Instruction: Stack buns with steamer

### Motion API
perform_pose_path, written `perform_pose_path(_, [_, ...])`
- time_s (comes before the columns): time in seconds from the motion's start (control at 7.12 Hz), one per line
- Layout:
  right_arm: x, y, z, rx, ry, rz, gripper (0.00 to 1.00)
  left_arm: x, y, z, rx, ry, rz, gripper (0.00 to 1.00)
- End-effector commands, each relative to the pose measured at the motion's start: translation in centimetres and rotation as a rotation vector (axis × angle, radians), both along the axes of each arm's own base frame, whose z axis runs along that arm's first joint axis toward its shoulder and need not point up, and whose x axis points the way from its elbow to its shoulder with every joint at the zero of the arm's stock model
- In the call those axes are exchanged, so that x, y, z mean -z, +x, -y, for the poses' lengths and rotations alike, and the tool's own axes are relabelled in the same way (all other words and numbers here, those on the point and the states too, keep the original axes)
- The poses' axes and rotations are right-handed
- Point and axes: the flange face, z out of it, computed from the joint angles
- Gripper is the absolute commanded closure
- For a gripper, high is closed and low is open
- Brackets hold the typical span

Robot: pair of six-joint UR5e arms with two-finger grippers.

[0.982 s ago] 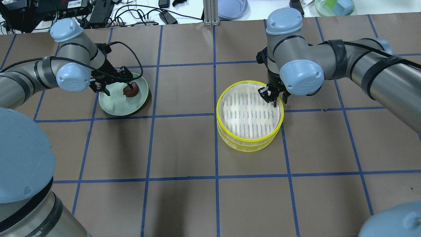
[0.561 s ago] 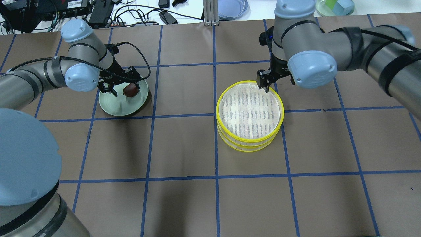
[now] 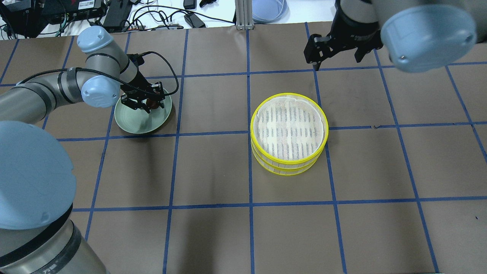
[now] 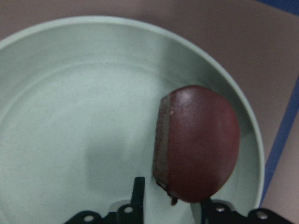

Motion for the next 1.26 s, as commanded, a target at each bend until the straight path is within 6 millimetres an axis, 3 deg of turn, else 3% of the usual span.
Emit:
perform_pose_path(0.0, [-1.9, -0.1, -0.7, 0.039, 0.012, 0.007, 0.0, -1.1, 0.0, 0.3, 0.009, -0.023, 0.009, 1.0])
perform_pose_path(0.28, [-2.2, -1.6, -1.3, 0.074, 0.092, -0.014, 0.0, -5.3, 0.0, 0.6, 0.009, -0.075, 0.021, 1.0])
perform_pose_path(0.42, [-2.5, -2.4, -1.4, 0.093, 0.118, -0.008, 0.0, -7.4, -1.0, 0.1, 0.008, -0.079, 0.02, 1.0])
perform_pose_path(0.7, [-2.4, -2.3, -1.4, 0.093, 0.12, 0.0, 0.0, -9.6, -3.2, -0.9, 0.009, -0.085, 0.023, 1.0])
perform_pose_path(0.84, [-2.4, -2.4, -1.4, 0.094, 0.12, -0.002, 0.0, -11.9, -6.4, -2.1, 0.002, -0.087, 0.026, 1.0])
perform_pose_path(1.12, [-2.7, -2.4, -1.7, 0.094, 0.114, -0.001, 0.0, -17.2, -17.3, -6.7, 0.062, -0.116, 0.034, 1.0])
